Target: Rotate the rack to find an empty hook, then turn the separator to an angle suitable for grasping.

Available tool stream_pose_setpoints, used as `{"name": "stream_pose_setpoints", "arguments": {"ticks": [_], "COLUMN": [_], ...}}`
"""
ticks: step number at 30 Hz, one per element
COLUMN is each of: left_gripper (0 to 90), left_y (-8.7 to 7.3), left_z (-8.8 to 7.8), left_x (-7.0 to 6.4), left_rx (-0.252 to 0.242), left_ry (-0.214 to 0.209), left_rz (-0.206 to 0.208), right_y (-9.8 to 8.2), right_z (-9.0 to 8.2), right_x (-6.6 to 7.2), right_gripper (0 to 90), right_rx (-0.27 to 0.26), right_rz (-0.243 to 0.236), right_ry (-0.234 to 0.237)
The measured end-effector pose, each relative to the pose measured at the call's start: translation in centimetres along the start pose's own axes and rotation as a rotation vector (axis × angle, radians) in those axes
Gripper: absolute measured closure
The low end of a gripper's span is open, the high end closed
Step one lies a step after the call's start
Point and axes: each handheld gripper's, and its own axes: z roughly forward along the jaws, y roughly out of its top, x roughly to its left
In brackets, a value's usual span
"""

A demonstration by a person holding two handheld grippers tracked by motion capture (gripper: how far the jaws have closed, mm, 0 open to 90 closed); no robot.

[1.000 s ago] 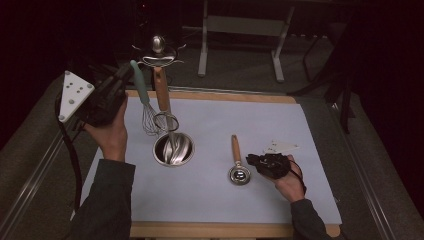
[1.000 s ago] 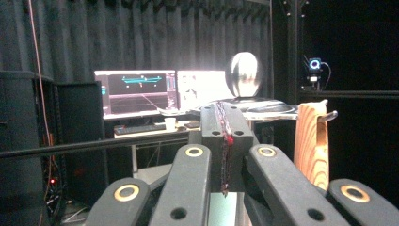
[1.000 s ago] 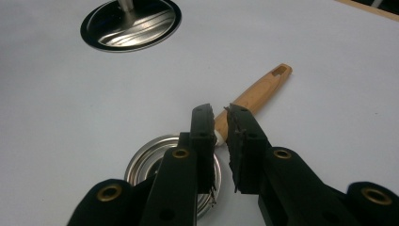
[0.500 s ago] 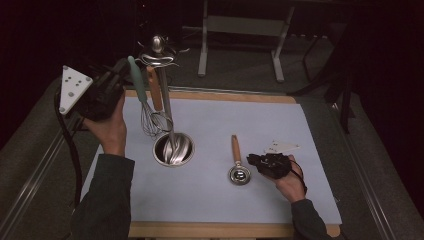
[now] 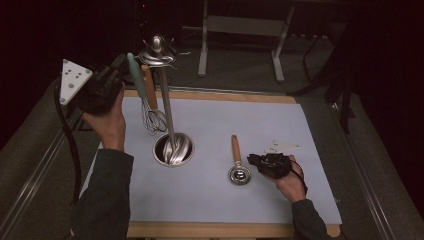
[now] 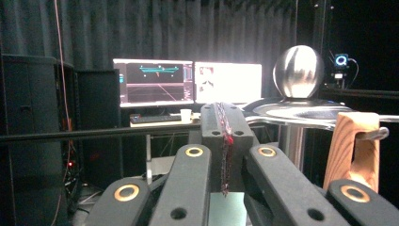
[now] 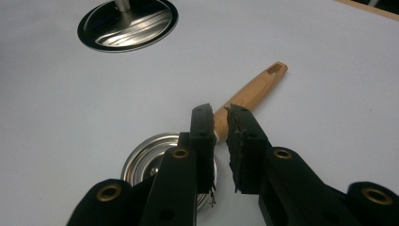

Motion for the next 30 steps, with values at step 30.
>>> {"name": "stream_pose_setpoints", "arguments": {"ticks": [30], "left_gripper": [88.8], "left_y": [-0.9], "left_z": [-1.2], "left_x": [2.3], "left_rx": [0.056], "left_ry": [0.051], "left_rz": [0.008], "right_y": [-0.1], "right_z": [-0.2], "right_x": [-0.3], "right_gripper": [79.6], "right_rx": [-0.002], "right_rz": [0.010], "right_ry": [-0.003]}}
